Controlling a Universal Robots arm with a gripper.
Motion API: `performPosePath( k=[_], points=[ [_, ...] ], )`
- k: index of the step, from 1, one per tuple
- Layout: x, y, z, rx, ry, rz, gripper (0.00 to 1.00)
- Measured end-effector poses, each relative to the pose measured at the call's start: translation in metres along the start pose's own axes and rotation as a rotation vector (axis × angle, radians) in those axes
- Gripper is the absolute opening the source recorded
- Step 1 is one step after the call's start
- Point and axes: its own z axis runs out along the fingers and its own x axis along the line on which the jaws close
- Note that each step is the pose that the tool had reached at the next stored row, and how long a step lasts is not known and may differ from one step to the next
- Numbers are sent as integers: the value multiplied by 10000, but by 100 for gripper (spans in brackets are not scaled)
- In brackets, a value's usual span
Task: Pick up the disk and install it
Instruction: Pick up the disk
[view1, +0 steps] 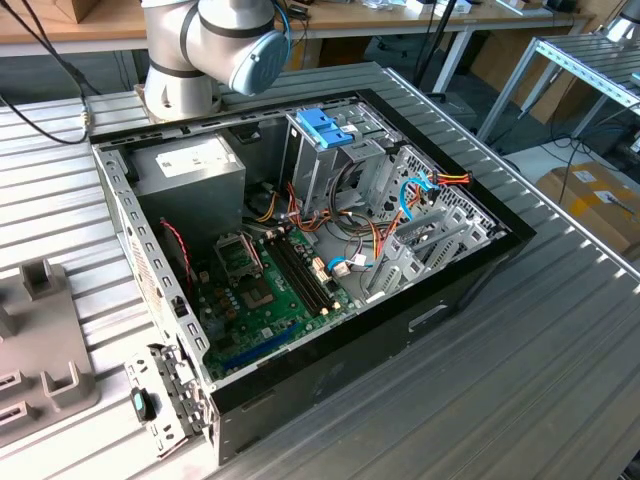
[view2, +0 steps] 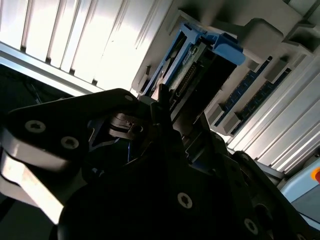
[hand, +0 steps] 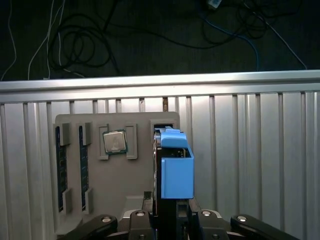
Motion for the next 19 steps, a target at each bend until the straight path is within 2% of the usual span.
performPosePath(
  k=[19],
  points=[
    [5,-6,-265,-1,0,0,35]
  ],
)
